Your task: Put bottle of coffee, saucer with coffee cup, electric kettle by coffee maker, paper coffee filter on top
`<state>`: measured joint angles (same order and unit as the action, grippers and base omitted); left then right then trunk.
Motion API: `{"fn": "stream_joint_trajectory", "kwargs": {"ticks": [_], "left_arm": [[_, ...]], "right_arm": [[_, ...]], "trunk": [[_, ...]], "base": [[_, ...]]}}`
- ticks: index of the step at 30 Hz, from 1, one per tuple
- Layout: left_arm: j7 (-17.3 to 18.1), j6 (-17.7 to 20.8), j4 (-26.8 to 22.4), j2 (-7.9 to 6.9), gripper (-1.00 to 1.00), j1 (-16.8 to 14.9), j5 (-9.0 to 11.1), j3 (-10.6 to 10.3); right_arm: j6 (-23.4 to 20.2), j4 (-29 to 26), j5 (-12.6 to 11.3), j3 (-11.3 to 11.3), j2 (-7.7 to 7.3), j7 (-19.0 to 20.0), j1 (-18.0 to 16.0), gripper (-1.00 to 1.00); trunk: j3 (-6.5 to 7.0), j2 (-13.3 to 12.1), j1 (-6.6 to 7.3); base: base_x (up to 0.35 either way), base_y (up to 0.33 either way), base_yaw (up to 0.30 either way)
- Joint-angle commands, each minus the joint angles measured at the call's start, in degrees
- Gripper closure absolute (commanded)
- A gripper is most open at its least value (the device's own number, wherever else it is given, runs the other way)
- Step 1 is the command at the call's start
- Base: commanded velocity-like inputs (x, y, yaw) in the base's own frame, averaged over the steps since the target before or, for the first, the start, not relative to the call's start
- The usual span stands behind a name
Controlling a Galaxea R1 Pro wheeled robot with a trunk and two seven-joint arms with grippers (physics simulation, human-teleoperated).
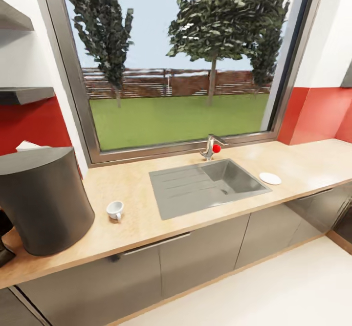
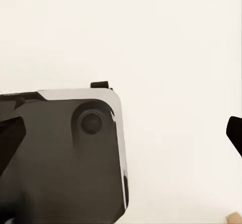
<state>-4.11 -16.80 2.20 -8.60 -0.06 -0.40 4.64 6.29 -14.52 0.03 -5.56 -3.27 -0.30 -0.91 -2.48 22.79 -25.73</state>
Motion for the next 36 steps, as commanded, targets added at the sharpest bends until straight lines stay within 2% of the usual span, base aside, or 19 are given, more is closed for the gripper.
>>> {"fn": "stream_joint_trajectory", "kwargs": {"ticks": [1, 7, 27, 36], "left_arm": [[0.0, -0.3, 0.1, 0.08, -1.00, 0.0, -0.1, 0.4], [0.0, -0.3, -0.1, 0.68, -1.00, 0.0, -0.1, 0.5], [0.0, -0.3, -0.1, 0.78, -1.00, -0.1, -0.1, 0.5], [0.0, -0.3, -0.1, 0.72, -1.00, 0.0, -0.1, 0.5]], "right_arm": [[0.2, 0.1, 0.0, -0.3, 0.03, 0.0, -0.1, -1.00], [0.2, 0.2, 0.1, -0.7, 0.10, 0.1, -0.1, -1.00], [0.2, 0.3, 0.1, -0.8, 0.11, 0.0, -0.1, -1.00], [0.2, 0.3, 0.1, -0.7, 0.11, 0.0, -0.1, -1.00]], "trunk": [[-0.12, 0.1, -0.05], [-0.12, 0.1, -0.05], [-0.12, 0.1, -0.05], [-0.12, 0.1, -0.05]], "base": [[0.143, -0.256, -0.266], [0.140, -0.257, -0.267], [0.032, -0.273, -0.267], [0.214, -0.203, -0.267]]}}
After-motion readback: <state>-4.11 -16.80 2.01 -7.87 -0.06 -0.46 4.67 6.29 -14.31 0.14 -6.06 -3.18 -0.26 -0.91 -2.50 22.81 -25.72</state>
